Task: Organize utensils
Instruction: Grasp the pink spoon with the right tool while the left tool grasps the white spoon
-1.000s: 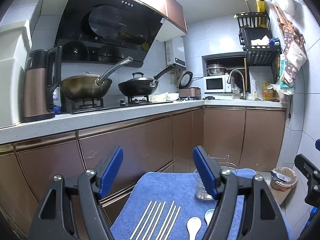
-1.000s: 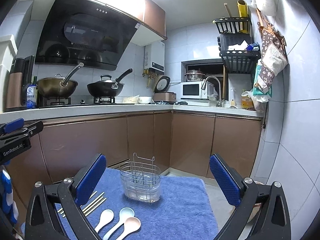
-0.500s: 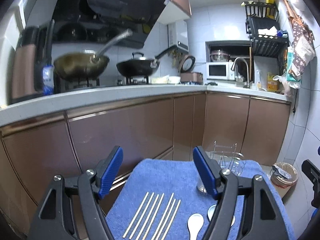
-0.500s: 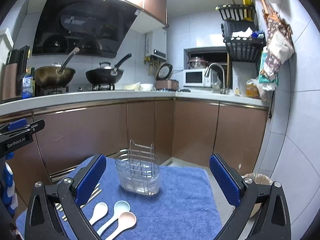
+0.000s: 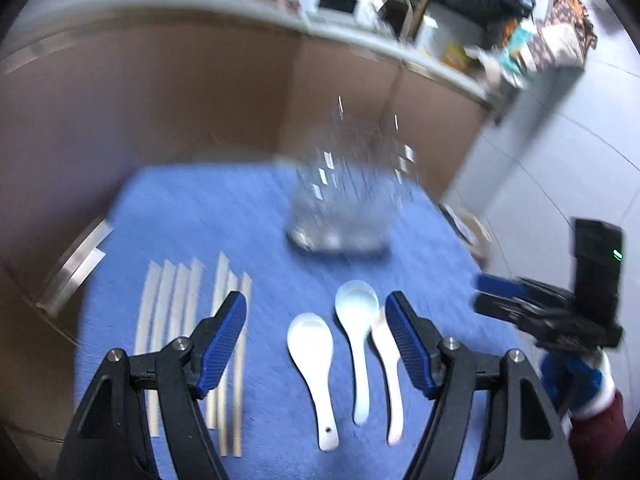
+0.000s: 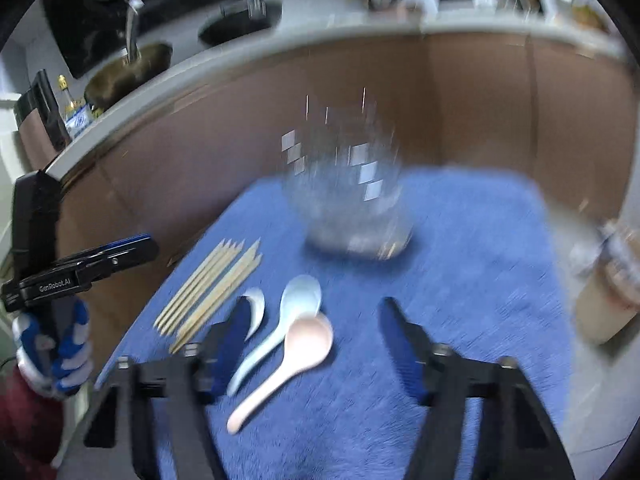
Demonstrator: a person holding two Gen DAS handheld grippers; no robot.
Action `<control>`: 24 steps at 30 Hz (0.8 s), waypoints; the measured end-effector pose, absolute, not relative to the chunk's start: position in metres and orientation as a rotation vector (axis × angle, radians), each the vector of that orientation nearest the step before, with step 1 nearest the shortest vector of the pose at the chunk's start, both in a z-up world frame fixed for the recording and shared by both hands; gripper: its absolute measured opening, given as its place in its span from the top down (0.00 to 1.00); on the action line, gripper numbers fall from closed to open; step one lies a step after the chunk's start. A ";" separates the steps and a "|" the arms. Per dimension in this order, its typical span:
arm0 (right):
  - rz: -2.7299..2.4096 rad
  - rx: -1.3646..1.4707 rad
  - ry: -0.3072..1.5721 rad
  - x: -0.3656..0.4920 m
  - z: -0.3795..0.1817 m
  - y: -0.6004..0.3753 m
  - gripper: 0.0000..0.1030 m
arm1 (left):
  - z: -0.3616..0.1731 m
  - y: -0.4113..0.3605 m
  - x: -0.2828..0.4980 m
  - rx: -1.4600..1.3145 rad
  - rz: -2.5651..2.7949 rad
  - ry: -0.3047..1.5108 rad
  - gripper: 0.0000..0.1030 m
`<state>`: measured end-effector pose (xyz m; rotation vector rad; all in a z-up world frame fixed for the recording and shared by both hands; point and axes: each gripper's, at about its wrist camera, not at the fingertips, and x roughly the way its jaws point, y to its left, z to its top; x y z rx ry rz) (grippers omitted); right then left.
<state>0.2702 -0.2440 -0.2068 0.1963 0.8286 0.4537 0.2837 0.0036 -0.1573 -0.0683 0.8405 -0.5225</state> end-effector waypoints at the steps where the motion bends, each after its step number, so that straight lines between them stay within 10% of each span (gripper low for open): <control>1: 0.481 0.203 0.862 0.276 -0.215 -0.243 0.50 | -0.167 0.002 0.290 -0.060 -0.548 0.875 0.32; 9: 0.607 0.198 1.008 0.305 -0.252 -0.238 0.61 | -0.207 -0.003 0.323 -0.023 -0.659 1.007 0.36; 24: 0.693 0.115 1.113 0.342 -0.276 -0.226 0.84 | -0.254 -0.019 0.357 -0.012 -0.716 1.176 0.73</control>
